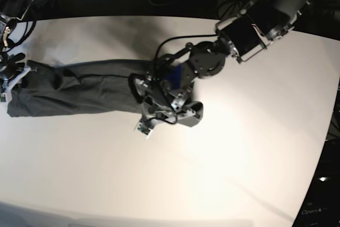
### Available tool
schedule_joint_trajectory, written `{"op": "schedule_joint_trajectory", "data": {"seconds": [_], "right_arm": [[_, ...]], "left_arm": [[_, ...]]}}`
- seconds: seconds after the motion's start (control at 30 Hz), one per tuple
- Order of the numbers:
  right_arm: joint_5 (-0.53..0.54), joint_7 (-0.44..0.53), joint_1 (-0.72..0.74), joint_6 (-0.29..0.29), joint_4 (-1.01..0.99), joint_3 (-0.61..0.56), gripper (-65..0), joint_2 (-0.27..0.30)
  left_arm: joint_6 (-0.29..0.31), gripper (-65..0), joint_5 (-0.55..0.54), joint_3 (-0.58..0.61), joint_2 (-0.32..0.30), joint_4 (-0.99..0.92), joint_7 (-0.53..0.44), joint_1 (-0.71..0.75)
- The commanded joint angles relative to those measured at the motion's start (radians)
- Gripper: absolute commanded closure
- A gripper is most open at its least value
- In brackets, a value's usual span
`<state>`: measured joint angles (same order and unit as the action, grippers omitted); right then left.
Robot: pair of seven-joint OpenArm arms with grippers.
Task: Fold the T-shirt properly
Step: 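Lift the strip end with the left gripper toward the right gripper, then lower the folded end onto the middle of the strip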
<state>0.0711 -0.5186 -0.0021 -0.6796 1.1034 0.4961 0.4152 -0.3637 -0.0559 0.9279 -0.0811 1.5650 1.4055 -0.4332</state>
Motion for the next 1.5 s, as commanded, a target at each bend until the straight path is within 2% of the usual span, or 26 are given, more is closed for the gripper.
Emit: {"op": "schedule_joint_trajectory", "data": {"seconds": [0.0,0.13,0.2,0.27,0.37,0.43,0.6,0.7,0.77,0.97,1.2,1.47], "right_arm": [[-0.041,-0.087,-0.014,-0.019,-0.007,-0.004,-7.5,0.001],[-0.041,-0.087,-0.014,-0.019,-0.007,-0.003,-7.5,0.001],[-0.041,-0.087,-0.016,-0.019,-0.007,-0.003,-7.5,-0.006],[-0.041,-0.087,-0.016,-0.019,-0.007,-0.003,-7.5,-0.009],[-0.041,-0.087,-0.029,-0.019,-0.004,-0.003,-7.5,-0.011],[-0.041,-0.087,-0.035,-0.019,0.017,-0.003,-7.5,-0.012],[-0.041,-0.087,-0.065,-0.019,0.076,-0.003,-7.5,-0.016],[-0.041,-0.087,-0.065,-0.019,0.079,-0.003,-7.5,-0.025],[-0.041,-0.087,-0.068,-0.019,0.079,-0.003,-7.5,-0.025],[-0.041,-0.087,-0.077,-0.019,0.082,-0.007,-7.5,-0.028],[-0.041,-0.087,-0.077,-0.019,0.082,-0.007,-7.5,-0.028],[-0.041,-0.087,-0.077,-0.019,0.082,-0.007,-7.5,-0.028]], "left_arm": [[-0.001,-3.2,0.004,-0.003,0.01,-0.007,-0.009,-0.033],[-0.001,-3.2,-0.006,-0.007,0.022,-0.011,-0.009,-0.039],[-0.001,-3.2,-0.009,-0.023,0.051,-0.018,-0.009,-0.037],[0.018,-3.2,-0.009,-0.007,0.062,-0.021,-0.009,-0.036],[0.124,-3.2,-0.008,0.067,0.057,-0.028,-0.009,-0.042],[0.2,-3.2,-0.008,0.069,0.048,-0.056,-0.009,-0.037],[0.472,-3.2,0.0,0.076,0.022,-0.057,-0.009,-0.037],[0.558,-3.2,0.0,0.078,0.01,-0.062,-0.009,-0.043],[0.593,-3.2,0.0,0.07,0.002,-0.056,-0.009,-0.048],[0.599,-3.2,0.015,0.053,0.007,-0.016,-0.009,-0.052],[0.608,-3.2,0.136,-0.079,0.096,-0.015,-0.009,0.003],[0.601,-3.2,0.172,-0.089,0.192,-0.025,-0.009,0.075]]}}
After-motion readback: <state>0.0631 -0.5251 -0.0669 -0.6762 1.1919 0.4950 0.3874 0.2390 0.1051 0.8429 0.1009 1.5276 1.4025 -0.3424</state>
